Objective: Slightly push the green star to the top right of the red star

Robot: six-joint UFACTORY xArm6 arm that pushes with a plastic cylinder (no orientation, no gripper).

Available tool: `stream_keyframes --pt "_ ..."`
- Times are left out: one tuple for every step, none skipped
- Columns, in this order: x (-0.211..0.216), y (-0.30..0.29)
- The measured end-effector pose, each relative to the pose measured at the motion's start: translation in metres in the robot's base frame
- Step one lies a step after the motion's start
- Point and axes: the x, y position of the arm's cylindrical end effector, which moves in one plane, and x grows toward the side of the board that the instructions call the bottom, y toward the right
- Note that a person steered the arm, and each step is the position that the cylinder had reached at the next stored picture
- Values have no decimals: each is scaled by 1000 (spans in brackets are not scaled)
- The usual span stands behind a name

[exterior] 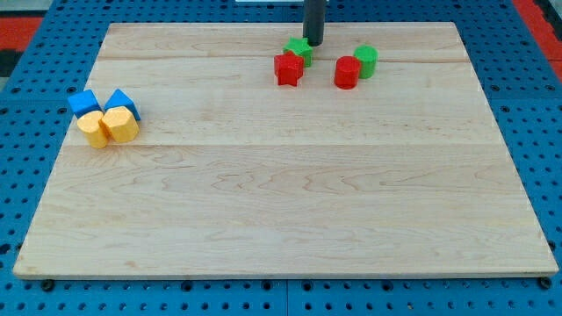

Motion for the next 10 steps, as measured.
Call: stream_keyframes --pt "1 32" --pt "8 32" --pt "9 4" --pt "8 -53" --pt "8 -107" --pt "7 -110" --pt "1 -97" --pt "-7 -66" --pt "-7 -45" --pt "-3 -75"
